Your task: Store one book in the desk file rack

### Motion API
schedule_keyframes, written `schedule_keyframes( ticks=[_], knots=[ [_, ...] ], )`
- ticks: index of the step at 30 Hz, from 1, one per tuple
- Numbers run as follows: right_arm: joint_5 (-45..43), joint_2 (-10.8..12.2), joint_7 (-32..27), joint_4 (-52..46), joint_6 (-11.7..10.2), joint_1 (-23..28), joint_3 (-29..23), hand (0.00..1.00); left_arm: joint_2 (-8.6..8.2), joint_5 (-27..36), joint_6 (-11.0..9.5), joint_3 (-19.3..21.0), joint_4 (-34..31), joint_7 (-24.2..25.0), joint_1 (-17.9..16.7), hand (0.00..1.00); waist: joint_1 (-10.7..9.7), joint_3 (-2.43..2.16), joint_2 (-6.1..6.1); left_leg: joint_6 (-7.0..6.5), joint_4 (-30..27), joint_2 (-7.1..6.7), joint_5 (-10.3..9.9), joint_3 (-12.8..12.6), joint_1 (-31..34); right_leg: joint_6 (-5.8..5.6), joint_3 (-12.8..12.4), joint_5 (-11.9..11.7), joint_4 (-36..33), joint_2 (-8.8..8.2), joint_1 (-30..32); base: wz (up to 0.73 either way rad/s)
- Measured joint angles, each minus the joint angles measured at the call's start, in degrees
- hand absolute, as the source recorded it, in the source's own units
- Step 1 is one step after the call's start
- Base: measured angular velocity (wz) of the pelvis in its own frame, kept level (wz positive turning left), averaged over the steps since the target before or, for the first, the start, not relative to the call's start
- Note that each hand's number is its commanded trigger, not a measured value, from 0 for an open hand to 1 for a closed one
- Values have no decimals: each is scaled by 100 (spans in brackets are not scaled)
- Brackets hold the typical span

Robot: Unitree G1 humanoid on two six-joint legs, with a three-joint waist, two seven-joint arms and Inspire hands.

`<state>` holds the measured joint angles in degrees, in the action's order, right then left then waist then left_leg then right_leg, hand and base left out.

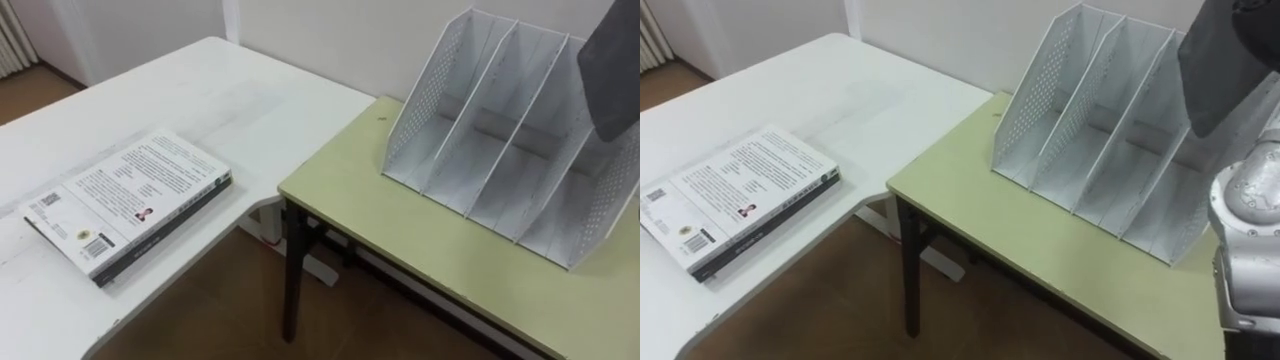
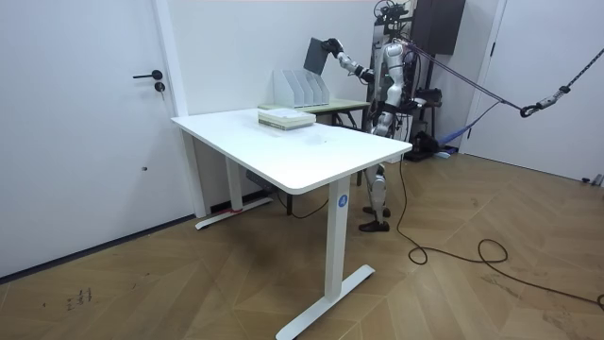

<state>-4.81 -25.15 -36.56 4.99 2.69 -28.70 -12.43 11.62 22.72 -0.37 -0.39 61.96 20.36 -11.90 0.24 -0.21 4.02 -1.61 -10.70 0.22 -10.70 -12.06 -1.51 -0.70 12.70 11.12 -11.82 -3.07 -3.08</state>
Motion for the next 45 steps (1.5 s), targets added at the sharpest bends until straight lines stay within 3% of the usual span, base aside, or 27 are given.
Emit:
schedule_keyframes(
  ticks=[4,12,14,18,23,26,39,42,45],
  knots=[
    [-1,-218,7,281,4,-273,28,100,41,1,12,18,-2,15,19,0,24,36,71,0,-13,0,0,26,12,2,23,-1,1,0,-13,3],
    [111,-315,39,635,54,-507,93,100,90,-91,83,14,-2,-79,89,0,18,45,100,0,-32,-7,0,126,91,2,108,-1,10,-4,16,7],
    [320,-558,59,892,81,-509,294,100,92,-89,121,14,-6,-153,100,0,28,42,99,0,-53,-6,0,159,106,2,144,-1,9,-5,8,9],
    [536,-678,129,1321,247,-632,371,100,102,-94,164,39,-9,-242,101,0,34,35,91,1,-68,-7,0,183,129,1,171,-1,7,-7,19,4],
    [678,-741,348,1812,404,-827,469,100,120,-105,299,35,-20,-269,94,0,30,-53,51,1,-88,-9,1,183,124,1,205,-1,5,-14,3,0],
    [721,-746,499,2175,509,-1078,476,100,139,-104,348,37,-122,-268,39,0,16,-55,63,0,-115,-8,2,184,128,2,257,-1,4,-21,-14,0],
    [919,-970,777,2916,623,-1294,563,100,234,-100,514,241,-410,-207,-130,0,25,-35,129,-15,-224,-13,10,366,202,14,473,-8,4,-54,-78,7],
    [983,-1029,801,2947,624,-1296,563,0,262,-88,519,263,-432,-196,-166,0,18,-36,130,-15,-215,-17,10,371,205,13,472,-8,6,-52,-71,0],
    [1132,-1083,806,3046,626,-1296,563,0,294,-90,526,263,-436,-194,-171,0,27,-38,133,-15,-214,-32,10,377,205,13,471,-8,7,-50,-71,0]
  ],
)
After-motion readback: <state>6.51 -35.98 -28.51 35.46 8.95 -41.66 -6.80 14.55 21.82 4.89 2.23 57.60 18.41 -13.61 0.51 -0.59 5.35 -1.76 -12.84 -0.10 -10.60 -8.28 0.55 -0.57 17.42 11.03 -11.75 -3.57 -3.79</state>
